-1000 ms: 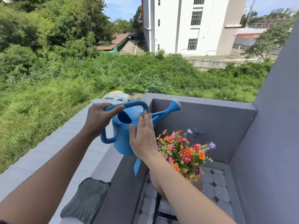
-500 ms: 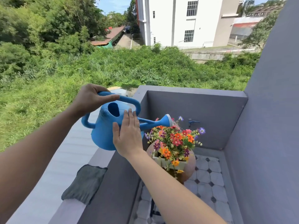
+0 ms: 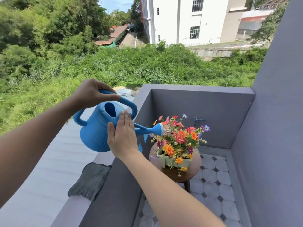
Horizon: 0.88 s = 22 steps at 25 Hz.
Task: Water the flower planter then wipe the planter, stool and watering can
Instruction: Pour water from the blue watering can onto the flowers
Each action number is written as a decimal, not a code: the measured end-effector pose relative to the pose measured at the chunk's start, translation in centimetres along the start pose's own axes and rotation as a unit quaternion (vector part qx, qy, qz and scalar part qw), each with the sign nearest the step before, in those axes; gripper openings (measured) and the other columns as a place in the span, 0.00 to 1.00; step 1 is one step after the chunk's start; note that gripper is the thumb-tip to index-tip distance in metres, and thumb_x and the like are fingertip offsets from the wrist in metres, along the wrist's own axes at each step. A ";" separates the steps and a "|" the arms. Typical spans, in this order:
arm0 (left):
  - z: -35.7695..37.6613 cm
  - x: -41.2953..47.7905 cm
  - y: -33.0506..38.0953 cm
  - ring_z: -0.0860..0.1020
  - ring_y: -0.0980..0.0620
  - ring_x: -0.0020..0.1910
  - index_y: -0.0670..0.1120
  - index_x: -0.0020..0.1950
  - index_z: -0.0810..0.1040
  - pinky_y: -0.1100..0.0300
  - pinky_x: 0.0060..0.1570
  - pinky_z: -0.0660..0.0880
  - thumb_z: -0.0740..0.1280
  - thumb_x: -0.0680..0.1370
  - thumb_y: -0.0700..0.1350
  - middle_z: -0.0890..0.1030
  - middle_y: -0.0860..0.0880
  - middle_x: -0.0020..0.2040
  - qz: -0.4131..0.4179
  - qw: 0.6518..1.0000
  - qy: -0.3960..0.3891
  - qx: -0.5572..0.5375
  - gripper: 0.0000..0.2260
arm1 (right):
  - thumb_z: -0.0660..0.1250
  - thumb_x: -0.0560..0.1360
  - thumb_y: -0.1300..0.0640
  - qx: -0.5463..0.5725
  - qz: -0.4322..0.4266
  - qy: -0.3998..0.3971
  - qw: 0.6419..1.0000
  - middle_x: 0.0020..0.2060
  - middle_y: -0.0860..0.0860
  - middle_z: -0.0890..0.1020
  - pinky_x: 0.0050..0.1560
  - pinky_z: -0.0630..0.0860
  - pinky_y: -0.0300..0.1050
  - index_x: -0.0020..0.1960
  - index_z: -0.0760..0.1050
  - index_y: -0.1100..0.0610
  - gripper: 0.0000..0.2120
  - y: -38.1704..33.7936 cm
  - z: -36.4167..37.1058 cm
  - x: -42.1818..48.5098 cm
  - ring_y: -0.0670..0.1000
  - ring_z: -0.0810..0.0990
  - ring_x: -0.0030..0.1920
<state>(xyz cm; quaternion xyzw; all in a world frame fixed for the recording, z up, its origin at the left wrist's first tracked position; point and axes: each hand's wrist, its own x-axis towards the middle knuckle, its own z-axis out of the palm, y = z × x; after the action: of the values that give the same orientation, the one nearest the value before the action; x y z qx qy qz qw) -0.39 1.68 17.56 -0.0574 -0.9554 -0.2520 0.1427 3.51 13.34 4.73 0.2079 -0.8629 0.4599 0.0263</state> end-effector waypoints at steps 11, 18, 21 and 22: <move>-1.2 1.1 1.6 0.72 0.57 0.26 0.48 0.45 0.85 0.70 0.23 0.66 0.75 0.69 0.51 0.83 0.49 0.33 0.010 0.998 -0.034 0.043 0.09 | 0.47 0.82 0.46 0.023 -0.029 0.026 0.999 0.79 0.54 0.49 0.74 0.37 0.43 0.78 0.46 0.61 0.30 -0.9 -0.7 0.3 0.52 0.44 0.78; -0.7 2.2 3.3 0.67 0.59 0.20 0.49 0.44 0.84 0.70 0.18 0.61 0.75 0.70 0.51 0.77 0.55 0.21 0.002 0.999 -0.028 0.037 0.08 | 0.51 0.81 0.45 0.031 -0.019 0.031 0.999 0.78 0.55 0.52 0.75 0.40 0.44 0.78 0.48 0.61 0.32 -0.2 -2.4 1.4 0.52 0.46 0.78; -0.8 2.5 3.2 0.70 0.58 0.24 0.46 0.45 0.86 0.66 0.24 0.64 0.75 0.69 0.51 0.80 0.55 0.25 0.009 0.998 -0.045 0.054 0.10 | 0.51 0.81 0.45 0.048 -0.013 0.019 0.999 0.78 0.55 0.51 0.76 0.41 0.45 0.78 0.48 0.61 0.32 -0.5 -2.2 1.2 0.52 0.45 0.78; -0.9 2.5 3.1 0.70 0.58 0.24 0.46 0.45 0.86 0.66 0.24 0.64 0.75 0.69 0.51 0.80 0.55 0.25 0.013 0.997 -0.051 0.063 0.11 | 0.51 0.81 0.45 0.052 -0.010 0.016 0.998 0.78 0.55 0.51 0.76 0.40 0.45 0.78 0.47 0.61 0.32 -0.6 -2.1 1.0 0.52 0.45 0.78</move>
<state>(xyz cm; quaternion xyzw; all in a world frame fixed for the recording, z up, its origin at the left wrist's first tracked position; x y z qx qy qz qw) -1.97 4.04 20.53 -0.0740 -0.9745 -0.1866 0.1005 2.50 14.34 6.66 0.2102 -0.8349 0.5075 0.0341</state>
